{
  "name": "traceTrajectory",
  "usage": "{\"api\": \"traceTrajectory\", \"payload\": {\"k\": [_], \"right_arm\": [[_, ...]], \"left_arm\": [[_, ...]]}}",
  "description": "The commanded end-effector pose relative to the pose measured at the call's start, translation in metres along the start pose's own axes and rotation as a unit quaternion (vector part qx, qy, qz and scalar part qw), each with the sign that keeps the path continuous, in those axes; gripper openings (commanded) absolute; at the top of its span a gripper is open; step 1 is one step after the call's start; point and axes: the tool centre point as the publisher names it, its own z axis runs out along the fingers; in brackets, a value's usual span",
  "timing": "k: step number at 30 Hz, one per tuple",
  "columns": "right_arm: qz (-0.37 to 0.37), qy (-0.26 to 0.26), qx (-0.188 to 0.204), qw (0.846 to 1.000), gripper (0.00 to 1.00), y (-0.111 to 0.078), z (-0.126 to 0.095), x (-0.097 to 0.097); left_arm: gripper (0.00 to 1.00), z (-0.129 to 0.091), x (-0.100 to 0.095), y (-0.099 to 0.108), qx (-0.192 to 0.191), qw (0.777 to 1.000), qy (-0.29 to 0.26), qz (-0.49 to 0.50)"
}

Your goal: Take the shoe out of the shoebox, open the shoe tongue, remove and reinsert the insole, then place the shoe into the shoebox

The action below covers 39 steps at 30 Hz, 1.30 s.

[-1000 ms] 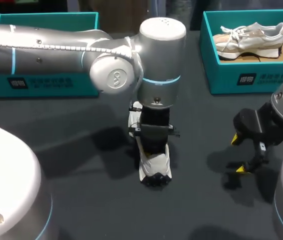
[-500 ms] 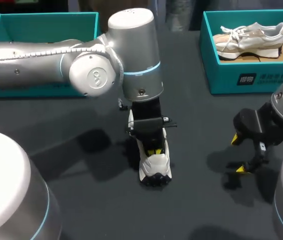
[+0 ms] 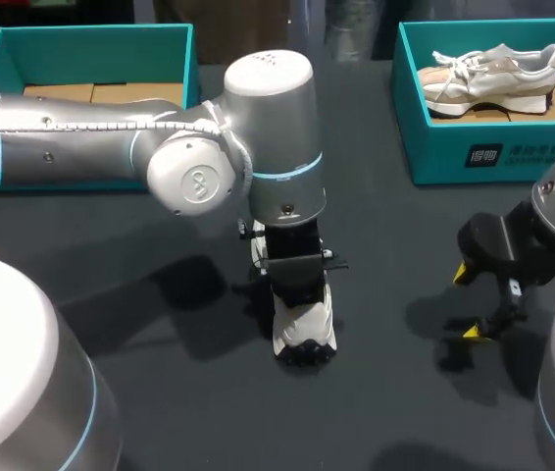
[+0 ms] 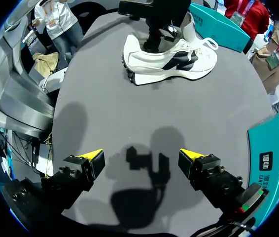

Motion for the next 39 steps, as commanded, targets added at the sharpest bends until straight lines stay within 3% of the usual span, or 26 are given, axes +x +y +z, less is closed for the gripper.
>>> {"api": "traceTrajectory", "payload": {"k": [1,6,11,20,29,34,39], "right_arm": [[0.000,-0.002,0.001,1.000,1.00,0.000,0.000,0.002],[0.000,-0.002,0.001,1.000,1.00,0.000,0.000,0.002],[0.000,-0.002,0.001,1.000,1.00,0.000,0.000,0.002],[0.000,-0.002,0.001,1.000,1.00,0.000,0.000,0.002],[0.000,-0.002,0.001,1.000,1.00,0.000,0.000,0.002],[0.000,-0.002,0.001,1.000,1.00,0.000,0.000,0.002],[0.000,-0.002,0.001,1.000,1.00,0.000,0.000,0.002]], "left_arm": [[0.00,-0.006,0.006,0.004,-0.003,1.000,0.005,0.003],[0.00,-0.026,0.011,0.000,-0.021,0.999,0.021,0.026],[0.00,-0.030,0.012,-0.003,-0.041,0.997,0.052,0.034],[0.00,-0.003,0.015,0.000,-0.054,0.993,0.097,0.033],[0.00,0.008,0.010,0.011,-0.066,0.995,0.068,0.001],[0.00,-0.010,0.011,0.008,-0.058,0.997,0.046,0.006],[0.00,-0.032,0.006,0.003,-0.076,0.997,0.015,0.007]]}}
